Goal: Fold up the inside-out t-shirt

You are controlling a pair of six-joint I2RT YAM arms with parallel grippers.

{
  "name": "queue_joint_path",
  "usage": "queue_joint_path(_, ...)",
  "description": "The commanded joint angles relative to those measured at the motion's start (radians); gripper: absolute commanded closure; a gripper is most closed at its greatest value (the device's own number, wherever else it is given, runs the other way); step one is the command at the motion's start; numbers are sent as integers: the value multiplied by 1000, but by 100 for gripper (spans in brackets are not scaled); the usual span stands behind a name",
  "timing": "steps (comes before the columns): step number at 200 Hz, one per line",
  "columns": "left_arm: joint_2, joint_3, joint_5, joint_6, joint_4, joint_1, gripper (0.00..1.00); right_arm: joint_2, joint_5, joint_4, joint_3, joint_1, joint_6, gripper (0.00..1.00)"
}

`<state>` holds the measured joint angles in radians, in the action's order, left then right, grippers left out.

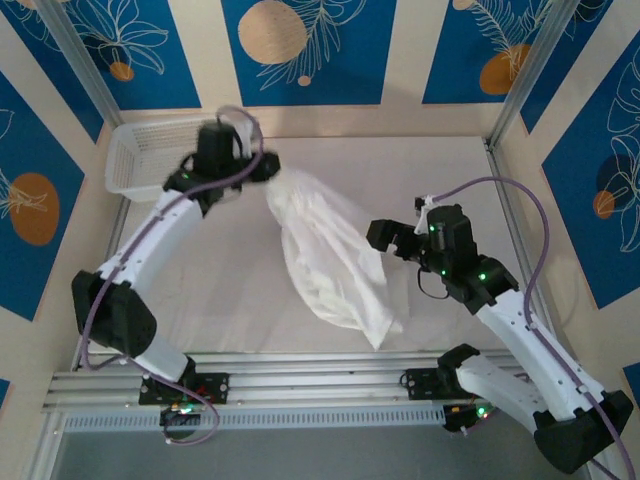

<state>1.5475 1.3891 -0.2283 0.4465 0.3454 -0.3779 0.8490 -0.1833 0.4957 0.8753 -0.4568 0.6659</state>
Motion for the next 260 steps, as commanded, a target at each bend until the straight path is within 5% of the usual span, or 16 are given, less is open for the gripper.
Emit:
queue_joint_path(1, -209, -201, 110, 46, -138, -38, 61, -21, -6, 14, -27, 29, 9, 1)
queue_joint_path(23, -296, -342, 237, 60, -88, -40, 57, 38, 34, -17, -54, 57, 3, 1)
queue_joint_path(95, -203, -528, 170, 113, -117, -105, 51, 528, 90, -103, -19, 21, -4, 9)
queue_joint_path(112, -160, -515, 161, 119, -167, -106, 48, 616, 89, -130, 0, 12, 7, 47)
queue_joint_path(123, -129, -505, 166, 122, -210, -105, 45, 632, 51, -148, -8, 13, 38, 86)
queue_joint_path(131, -97, -493, 171, 130, -240, -104, 41, 610, 28, -178, -33, 19, 54, 100)
queue_joint_path(180, 170, -349, 125, 195, -371, -95, 37, 379, -29, -218, -200, 168, 166, 100)
queue_joint_path(192, 227, -306, 152, 181, -363, -93, 47, 337, -39, -189, -220, 185, 153, 100)
queue_joint_path(211, 262, -242, 132, 153, -321, -92, 100, 285, -17, -138, -216, 182, 109, 94)
queue_joint_path(238, 151, -188, 104, 88, -259, -129, 100, 201, 32, -70, -153, 140, 50, 71)
queue_joint_path(260, 95, -69, 251, -121, -102, -306, 100, 122, 18, -36, -86, 131, 39, 53)
